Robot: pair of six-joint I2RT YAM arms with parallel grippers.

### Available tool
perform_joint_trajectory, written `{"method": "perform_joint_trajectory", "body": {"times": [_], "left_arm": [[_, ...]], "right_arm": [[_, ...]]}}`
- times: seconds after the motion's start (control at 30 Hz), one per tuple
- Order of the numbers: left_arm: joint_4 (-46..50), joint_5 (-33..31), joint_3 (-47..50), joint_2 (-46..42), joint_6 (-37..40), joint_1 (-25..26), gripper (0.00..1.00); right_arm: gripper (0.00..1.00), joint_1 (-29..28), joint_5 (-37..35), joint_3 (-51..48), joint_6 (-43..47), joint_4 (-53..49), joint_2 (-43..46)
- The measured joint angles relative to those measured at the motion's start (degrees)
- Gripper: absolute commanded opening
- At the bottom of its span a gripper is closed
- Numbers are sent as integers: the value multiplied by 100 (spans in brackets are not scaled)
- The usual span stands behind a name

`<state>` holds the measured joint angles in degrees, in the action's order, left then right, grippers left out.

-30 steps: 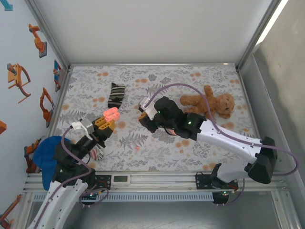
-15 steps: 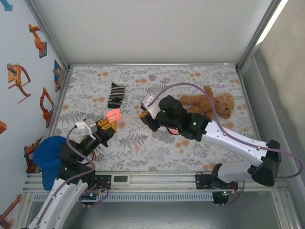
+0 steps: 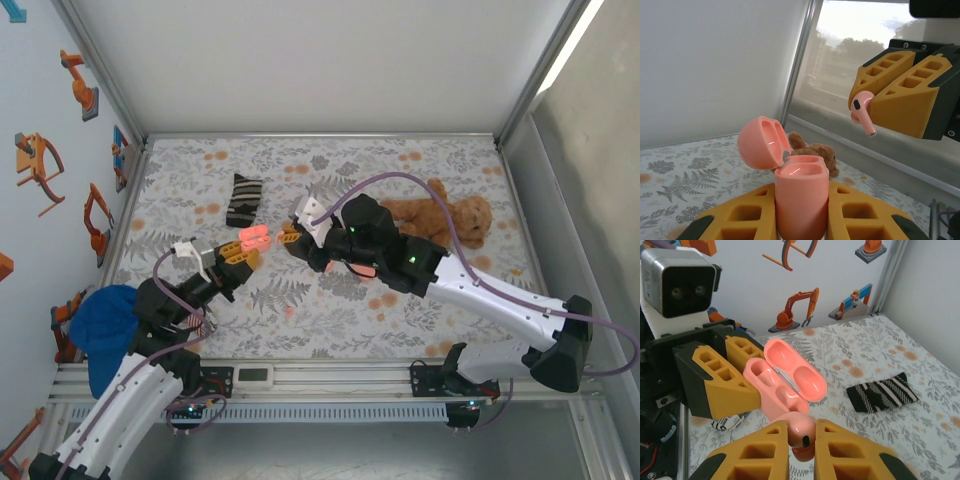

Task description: Insert the wireless bluetooth earbuds into the charging case

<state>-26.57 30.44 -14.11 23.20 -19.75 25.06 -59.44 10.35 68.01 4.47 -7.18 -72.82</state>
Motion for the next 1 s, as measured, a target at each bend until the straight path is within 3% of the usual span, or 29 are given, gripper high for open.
{"method": "perform_joint_trajectory", "body": {"times": [0.53,1.0], "left_arm": [[-439,391,0,304,-22,122,0],[-468,396,0,302,-20,162,0]], "right_arm": [[14,-232,48,577,551,168,-424],[14,-424,-348,732,831,-96,-702]]}}
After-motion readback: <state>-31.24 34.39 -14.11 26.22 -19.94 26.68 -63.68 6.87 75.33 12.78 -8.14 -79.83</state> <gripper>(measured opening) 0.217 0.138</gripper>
